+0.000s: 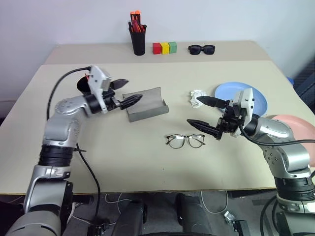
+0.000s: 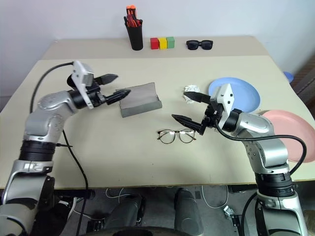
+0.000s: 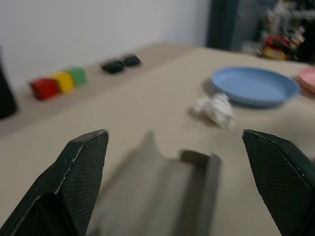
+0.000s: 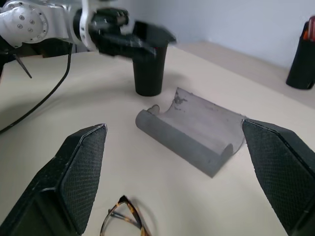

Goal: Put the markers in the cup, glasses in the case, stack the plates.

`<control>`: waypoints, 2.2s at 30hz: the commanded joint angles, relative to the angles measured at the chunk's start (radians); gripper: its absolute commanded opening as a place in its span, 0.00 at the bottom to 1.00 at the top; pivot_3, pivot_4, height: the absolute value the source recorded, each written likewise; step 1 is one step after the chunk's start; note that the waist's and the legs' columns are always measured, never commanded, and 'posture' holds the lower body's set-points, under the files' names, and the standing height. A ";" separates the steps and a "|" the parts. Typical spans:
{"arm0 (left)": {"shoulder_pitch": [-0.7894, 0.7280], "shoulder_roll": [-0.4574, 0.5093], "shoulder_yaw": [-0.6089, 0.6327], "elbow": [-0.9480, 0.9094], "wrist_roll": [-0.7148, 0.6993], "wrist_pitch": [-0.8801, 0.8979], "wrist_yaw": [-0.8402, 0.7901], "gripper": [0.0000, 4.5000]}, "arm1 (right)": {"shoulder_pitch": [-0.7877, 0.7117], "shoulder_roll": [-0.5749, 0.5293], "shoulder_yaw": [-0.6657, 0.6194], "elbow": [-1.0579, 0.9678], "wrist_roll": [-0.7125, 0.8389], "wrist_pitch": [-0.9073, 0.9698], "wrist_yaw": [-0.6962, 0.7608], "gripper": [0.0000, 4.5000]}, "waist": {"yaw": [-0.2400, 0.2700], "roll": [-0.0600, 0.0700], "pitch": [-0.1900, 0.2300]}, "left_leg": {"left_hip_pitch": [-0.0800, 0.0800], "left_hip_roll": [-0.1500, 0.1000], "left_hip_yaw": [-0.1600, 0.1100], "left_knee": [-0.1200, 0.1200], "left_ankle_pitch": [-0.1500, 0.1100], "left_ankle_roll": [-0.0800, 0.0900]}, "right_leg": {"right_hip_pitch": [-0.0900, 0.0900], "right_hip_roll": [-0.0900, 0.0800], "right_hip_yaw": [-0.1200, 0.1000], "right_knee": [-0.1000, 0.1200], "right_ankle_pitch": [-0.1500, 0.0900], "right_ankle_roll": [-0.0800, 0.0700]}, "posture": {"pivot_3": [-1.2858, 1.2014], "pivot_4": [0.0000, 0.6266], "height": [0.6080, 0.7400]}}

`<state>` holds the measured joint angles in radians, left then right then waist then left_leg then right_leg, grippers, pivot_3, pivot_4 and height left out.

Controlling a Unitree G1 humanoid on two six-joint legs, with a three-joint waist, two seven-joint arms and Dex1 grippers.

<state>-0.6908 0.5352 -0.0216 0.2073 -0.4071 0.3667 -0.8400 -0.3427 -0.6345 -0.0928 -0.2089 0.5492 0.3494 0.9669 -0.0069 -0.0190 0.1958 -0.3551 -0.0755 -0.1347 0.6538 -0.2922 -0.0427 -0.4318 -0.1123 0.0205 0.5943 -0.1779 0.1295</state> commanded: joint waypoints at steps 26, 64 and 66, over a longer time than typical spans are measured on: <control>-0.180 -0.171 -0.176 0.416 0.285 0.003 -0.194 0.01 | 0.139 -0.040 -0.036 -0.040 -0.080 -0.125 -0.015 1.00 | -0.005 0.000 0.000 | 0.000 0.000 0.001 0.000 0.000 0.000 | 0.000 -0.001 0.000 -0.001 0.000 0.000 | 0.52 0.24 1.00; -0.166 0.001 -0.193 0.409 0.242 -0.247 -0.705 0.85 | 0.072 -0.065 0.034 0.008 -0.167 -0.172 0.035 1.00 | -0.008 0.000 0.000 | -0.001 0.000 0.001 0.001 -0.001 0.001 | -0.001 0.000 0.000 0.000 0.000 0.000 | 0.52 0.24 1.00; -0.145 0.023 -0.170 0.351 0.223 -0.239 -0.708 0.98 | 0.054 -0.076 0.068 0.015 -0.238 -0.199 0.023 1.00 | -0.011 0.000 0.000 | -0.001 0.000 0.001 0.000 -0.001 0.001 | -0.001 0.000 0.000 0.000 0.000 0.000 | 0.52 0.24 1.00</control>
<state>-0.8353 0.5335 -0.2385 0.6198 -0.1488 0.1224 -1.5438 -0.2635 -0.6898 -0.0366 -0.1884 0.3531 0.1859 0.9990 -0.0178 -0.0188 0.1958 -0.3561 -0.0752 -0.1334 0.6542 -0.2928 -0.0417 -0.4332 -0.1125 0.0208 0.5945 -0.1782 0.1298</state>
